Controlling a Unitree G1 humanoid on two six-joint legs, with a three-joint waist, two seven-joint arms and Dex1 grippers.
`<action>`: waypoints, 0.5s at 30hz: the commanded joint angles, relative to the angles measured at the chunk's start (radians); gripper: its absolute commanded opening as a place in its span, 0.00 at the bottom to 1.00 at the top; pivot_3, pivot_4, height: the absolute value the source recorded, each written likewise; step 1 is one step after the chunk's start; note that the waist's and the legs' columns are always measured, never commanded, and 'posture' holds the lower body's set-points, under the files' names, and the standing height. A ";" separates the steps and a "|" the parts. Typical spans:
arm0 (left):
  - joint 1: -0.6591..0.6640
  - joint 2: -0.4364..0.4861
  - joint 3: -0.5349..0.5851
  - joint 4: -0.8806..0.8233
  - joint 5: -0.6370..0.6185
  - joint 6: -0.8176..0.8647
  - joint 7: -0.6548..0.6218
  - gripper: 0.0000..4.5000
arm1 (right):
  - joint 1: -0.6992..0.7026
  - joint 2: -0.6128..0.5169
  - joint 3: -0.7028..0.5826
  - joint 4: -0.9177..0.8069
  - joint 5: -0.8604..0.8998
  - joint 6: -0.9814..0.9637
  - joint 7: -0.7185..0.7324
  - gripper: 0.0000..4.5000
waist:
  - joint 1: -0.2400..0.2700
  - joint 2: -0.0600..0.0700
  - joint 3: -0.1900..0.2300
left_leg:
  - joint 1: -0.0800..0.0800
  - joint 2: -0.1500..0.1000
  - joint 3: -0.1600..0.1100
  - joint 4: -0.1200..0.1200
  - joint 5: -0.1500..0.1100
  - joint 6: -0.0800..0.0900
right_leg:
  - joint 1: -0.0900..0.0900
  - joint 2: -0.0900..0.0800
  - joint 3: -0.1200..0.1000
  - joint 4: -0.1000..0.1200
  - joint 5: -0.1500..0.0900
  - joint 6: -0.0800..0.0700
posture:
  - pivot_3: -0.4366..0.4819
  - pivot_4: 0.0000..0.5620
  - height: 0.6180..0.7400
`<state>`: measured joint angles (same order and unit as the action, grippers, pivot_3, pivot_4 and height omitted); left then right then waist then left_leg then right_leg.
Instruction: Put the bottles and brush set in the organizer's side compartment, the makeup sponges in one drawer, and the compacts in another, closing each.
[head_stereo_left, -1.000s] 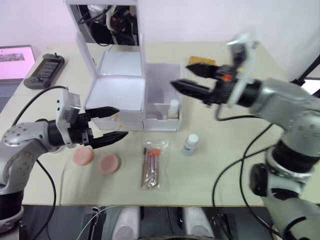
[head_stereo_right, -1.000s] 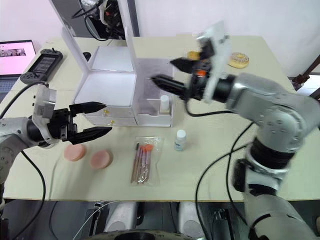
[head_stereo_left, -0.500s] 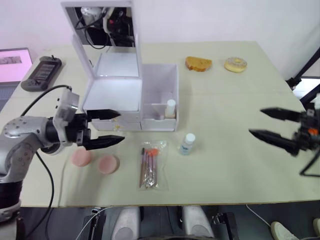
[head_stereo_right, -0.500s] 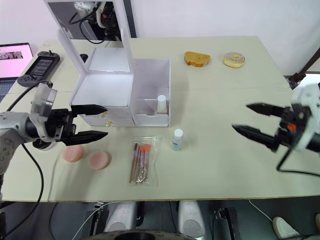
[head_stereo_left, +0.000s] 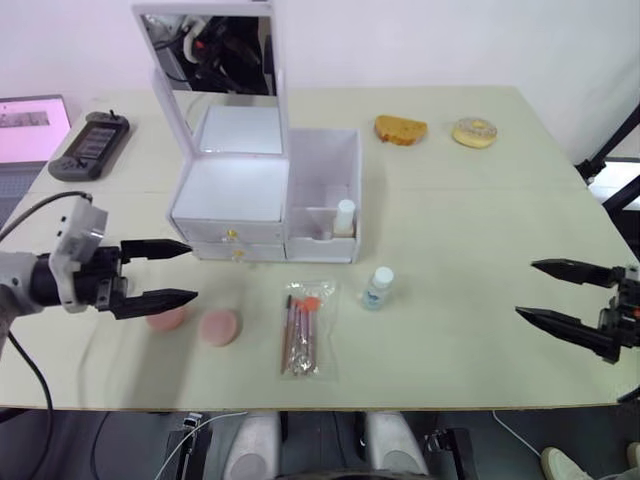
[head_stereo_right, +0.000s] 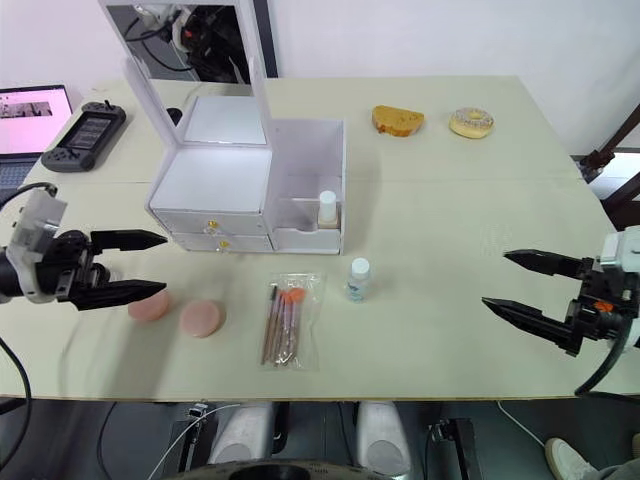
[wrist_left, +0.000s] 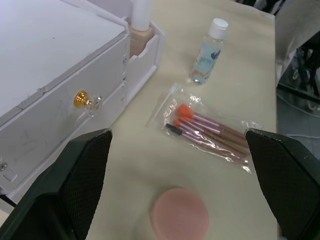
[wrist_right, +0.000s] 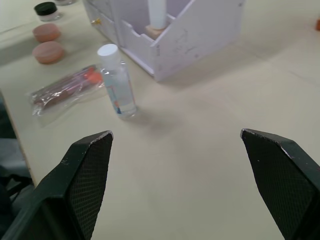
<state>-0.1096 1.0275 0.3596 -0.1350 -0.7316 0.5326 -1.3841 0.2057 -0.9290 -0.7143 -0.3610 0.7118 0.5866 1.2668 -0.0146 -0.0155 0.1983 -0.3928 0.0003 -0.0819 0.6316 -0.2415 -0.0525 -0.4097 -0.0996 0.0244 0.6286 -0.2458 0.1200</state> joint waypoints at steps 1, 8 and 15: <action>-0.002 0.000 0.033 -0.046 -0.012 -0.010 0.012 1.00 | -0.051 -0.008 0.082 -0.090 0.016 -0.001 -0.057 0.97 | -0.002 0.000 0.000 | 0.001 0.000 0.000 0.000 0.000 0.000 | 0.000 0.000 0.000 0.000 0.000 0.000 | 0.48 0.27 1.00; 0.054 -0.058 0.043 -0.183 -0.044 -0.002 0.068 1.00 | -0.191 0.078 0.391 -0.213 -0.106 -0.090 -0.221 0.97 | 0.000 0.000 0.000 | 0.001 0.001 0.000 -0.001 0.000 0.000 | 0.000 0.000 0.000 0.000 0.000 0.000 | 0.48 0.27 1.00; 0.059 -0.107 0.017 -0.251 -0.049 0.002 0.149 1.00 | -0.295 0.146 0.583 -0.200 -0.157 -0.093 -0.293 0.97 | 0.001 -0.001 0.000 | 0.001 0.001 0.000 0.000 0.000 0.000 | 0.001 0.000 0.000 0.000 0.000 0.000 | 0.48 0.27 1.00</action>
<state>-0.0449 0.9213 0.3696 -0.3590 -0.7722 0.5403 -1.2520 -0.0720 -0.7920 -0.1526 -0.5463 0.5646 0.5063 0.9893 -0.0135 -0.0161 0.1982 -0.3917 0.0008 -0.0819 0.6315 -0.2415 -0.0526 -0.4088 -0.0994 0.0243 0.6287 -0.2457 0.1199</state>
